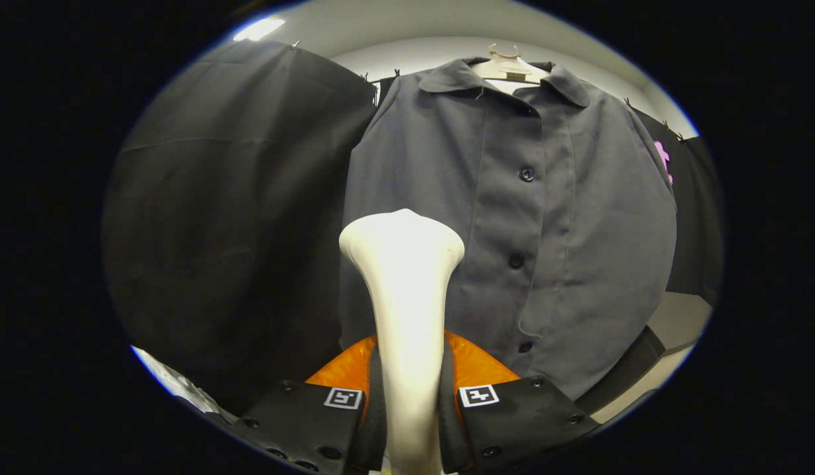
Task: Iron the clothes twice with a garment steamer, once on the left side and once on the right side.
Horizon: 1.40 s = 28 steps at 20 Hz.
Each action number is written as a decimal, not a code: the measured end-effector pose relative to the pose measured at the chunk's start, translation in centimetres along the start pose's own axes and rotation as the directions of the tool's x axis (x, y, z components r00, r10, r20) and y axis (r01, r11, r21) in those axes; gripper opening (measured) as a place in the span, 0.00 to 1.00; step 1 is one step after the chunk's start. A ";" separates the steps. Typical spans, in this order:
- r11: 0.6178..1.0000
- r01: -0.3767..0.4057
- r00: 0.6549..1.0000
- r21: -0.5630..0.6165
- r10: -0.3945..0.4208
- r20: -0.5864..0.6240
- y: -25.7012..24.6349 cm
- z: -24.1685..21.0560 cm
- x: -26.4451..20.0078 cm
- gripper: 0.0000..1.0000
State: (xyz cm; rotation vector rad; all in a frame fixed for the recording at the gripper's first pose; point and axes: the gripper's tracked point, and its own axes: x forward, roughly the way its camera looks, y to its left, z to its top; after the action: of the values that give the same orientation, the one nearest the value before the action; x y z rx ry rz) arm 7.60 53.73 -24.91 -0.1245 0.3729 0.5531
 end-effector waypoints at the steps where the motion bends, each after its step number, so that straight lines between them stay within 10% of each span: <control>1: 1.000 -0.002 1.000 0.001 0.002 -0.013 0.1 -0.7 -0.2 0.40; 17: 0.999 -0.041 0.977 0.009 0.042 -0.207 1.8 -11.2 -0.1 0.40; 28: 0.999 -0.033 0.998 0.042 0.035 -0.056 -2.0 -4.7 -5.9 0.40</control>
State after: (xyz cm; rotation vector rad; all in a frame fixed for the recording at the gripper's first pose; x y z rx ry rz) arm 2.58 48.21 -26.99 -0.0952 0.4420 0.5758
